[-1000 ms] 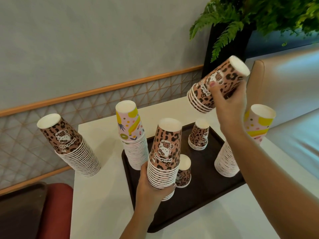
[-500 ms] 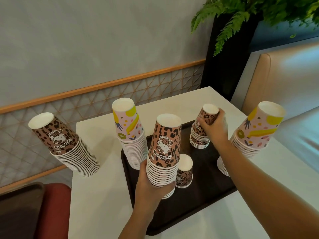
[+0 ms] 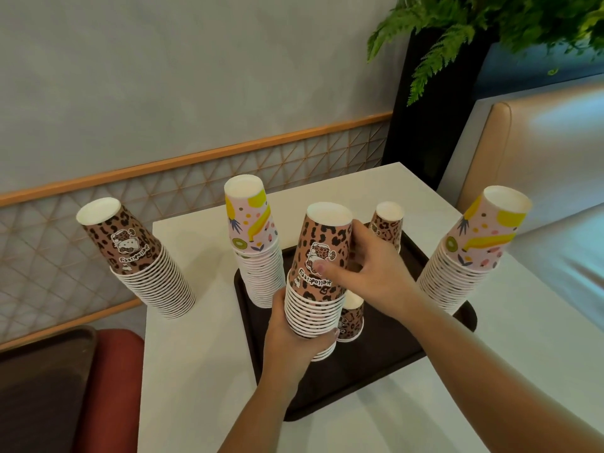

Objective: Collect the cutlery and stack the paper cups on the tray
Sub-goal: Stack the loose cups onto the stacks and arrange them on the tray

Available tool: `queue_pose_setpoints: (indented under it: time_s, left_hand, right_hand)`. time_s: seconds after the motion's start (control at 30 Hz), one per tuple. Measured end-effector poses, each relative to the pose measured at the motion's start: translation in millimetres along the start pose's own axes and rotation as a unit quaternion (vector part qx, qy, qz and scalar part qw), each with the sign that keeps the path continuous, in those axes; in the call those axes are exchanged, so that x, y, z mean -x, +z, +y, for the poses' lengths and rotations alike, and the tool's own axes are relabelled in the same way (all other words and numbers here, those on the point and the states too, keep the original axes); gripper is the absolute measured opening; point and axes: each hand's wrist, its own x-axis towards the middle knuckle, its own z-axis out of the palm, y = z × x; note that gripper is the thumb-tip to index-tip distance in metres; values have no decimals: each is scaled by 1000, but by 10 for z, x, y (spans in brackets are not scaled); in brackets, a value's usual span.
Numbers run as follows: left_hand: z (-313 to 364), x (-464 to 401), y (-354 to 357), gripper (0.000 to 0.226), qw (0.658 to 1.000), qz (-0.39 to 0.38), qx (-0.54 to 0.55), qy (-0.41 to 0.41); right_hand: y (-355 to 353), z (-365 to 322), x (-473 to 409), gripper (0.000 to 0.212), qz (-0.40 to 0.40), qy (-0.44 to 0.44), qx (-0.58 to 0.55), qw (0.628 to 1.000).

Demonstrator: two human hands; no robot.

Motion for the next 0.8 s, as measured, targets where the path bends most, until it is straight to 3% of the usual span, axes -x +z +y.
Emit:
queue_pose_setpoints:
  time_s: [0.37,0.53,0.67,0.8]
  left_hand:
    - [62,67,29,80,1000,-10,10,-13]
    - [65,51,29,80,1000,-10,1,-21]
    - [42,16,33,86,1000,0,-12,-24]
    - [12,-32,42,87,1000,5,-27,-13]
  right_hand:
    - [-94,-193,-7,43,95,-17,8,995]
    - [-249,-228,-136,44,156,2,-110,982]
    - [-518,-143,-374,39,280,-21,-167,945]
    - [-664,117,-665,53,387,-28,-52,920]
